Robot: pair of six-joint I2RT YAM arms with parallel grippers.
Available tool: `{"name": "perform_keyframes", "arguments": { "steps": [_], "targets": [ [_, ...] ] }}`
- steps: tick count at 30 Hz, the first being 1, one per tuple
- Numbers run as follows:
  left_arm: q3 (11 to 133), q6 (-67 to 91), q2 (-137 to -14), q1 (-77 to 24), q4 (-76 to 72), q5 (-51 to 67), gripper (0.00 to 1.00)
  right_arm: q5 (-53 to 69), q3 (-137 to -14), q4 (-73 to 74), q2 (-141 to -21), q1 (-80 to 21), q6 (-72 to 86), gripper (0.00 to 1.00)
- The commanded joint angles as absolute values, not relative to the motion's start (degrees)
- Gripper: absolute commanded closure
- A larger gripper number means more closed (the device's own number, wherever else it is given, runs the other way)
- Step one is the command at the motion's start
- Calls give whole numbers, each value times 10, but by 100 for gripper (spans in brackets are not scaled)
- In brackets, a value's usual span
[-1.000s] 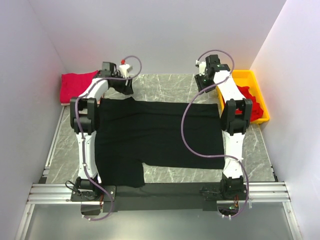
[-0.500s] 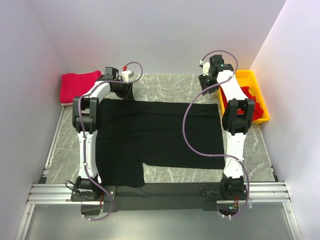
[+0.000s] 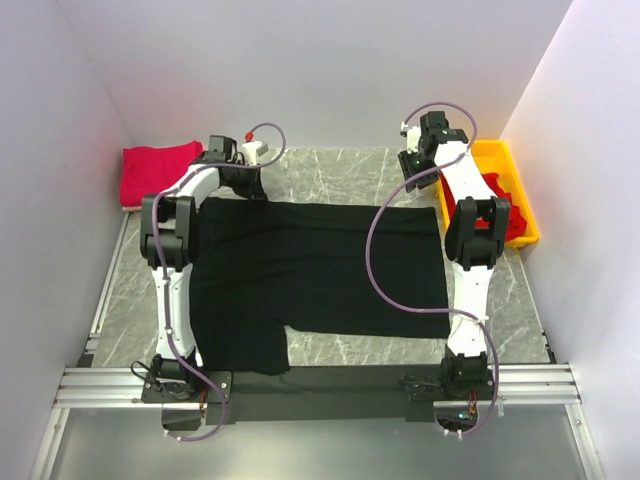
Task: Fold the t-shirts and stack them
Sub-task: Fold the tshirt
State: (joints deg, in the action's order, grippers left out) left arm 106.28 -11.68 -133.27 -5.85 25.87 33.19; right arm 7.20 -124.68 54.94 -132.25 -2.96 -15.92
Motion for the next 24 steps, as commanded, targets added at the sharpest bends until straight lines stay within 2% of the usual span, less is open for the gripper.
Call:
{"name": "perform_keyframes", "arguments": {
  "steps": [1,18,21,22,24],
  "targets": [
    [1033,-113,-1236,-66,227,345,99,81,-1241,551,-1299,-25,-161,53],
    [668,-147,-1010,-134,236,334,99,85,-1222,558,-1291,-25,-170,54],
    [643,-127,-988,-142,240,321,86,87,-1228,562,-1297,-25,-170,54],
    [637,-119,-983,-142,243,319,76,88,-1230,562,-1298,-25,-170,54],
    [627,-122,-958,-142,249,329,66,88,-1233,563,-1304,-25,-170,54]
  ]
}}
